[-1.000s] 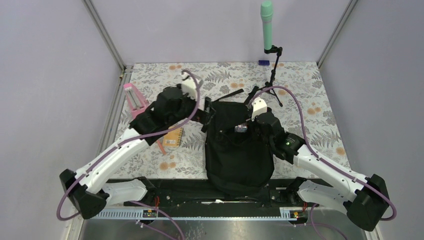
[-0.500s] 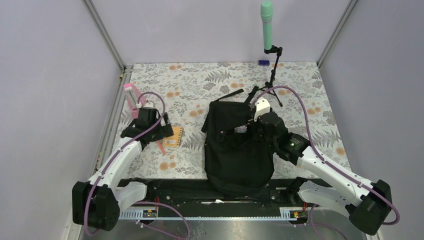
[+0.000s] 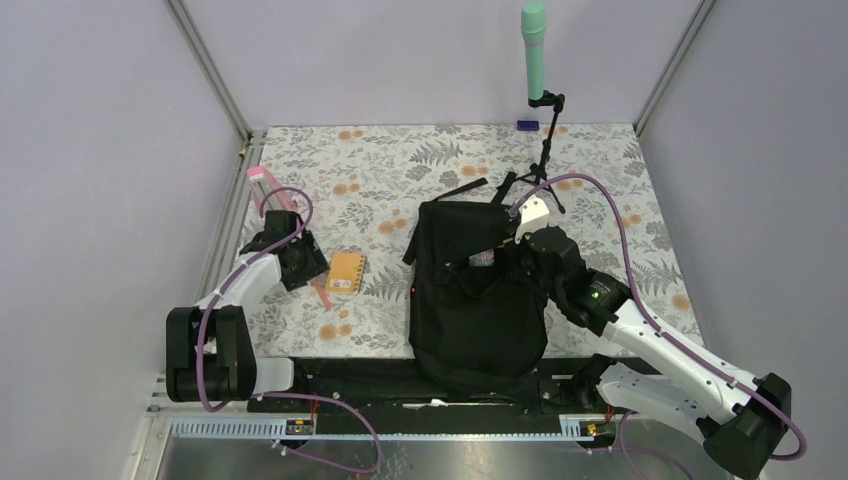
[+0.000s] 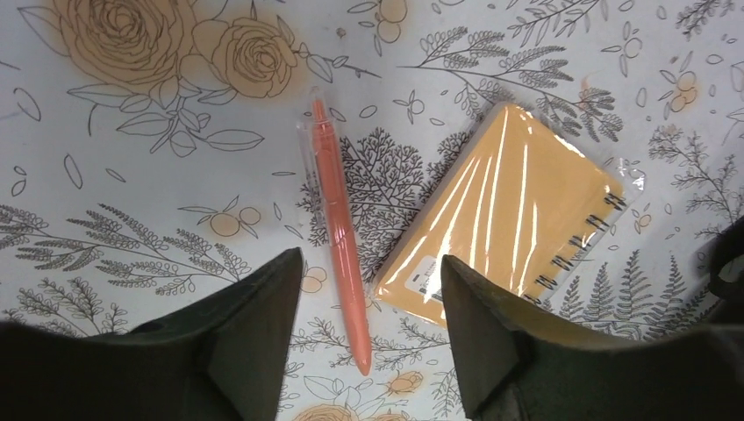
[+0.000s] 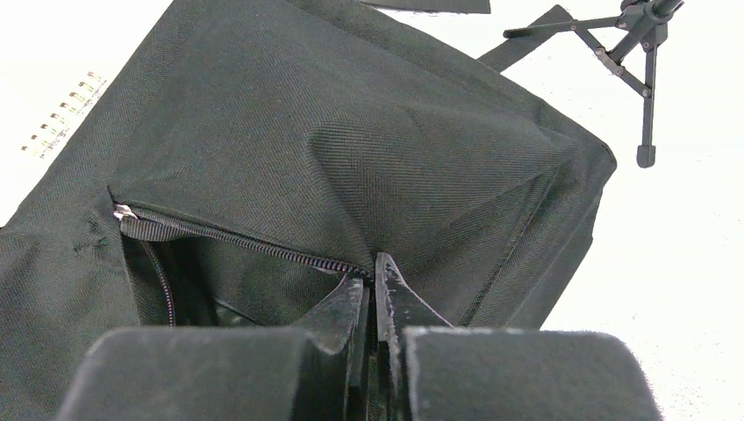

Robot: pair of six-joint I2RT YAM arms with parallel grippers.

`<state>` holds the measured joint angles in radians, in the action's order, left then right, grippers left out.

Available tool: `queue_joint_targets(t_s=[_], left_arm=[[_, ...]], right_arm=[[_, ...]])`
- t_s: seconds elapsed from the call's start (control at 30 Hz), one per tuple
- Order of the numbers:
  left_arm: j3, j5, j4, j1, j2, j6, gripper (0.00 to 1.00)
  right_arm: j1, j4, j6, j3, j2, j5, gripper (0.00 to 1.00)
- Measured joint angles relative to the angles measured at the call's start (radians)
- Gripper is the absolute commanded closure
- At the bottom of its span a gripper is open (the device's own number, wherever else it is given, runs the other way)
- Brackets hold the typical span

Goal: Pack the student bag
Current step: Pick up the stationery from the center of the board.

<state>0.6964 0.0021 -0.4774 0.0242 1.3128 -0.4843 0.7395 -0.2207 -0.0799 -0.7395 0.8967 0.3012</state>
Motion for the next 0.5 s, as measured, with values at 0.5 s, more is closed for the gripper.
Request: queue_joint_targets(t_s=[0.5], left_arm=[[0.000,0.010,0.013,0.007,0.024,-0.008,0.63]], right_arm=[[0.000,0.000,-0.008,0.000,-0.002,-0.005,0.98]])
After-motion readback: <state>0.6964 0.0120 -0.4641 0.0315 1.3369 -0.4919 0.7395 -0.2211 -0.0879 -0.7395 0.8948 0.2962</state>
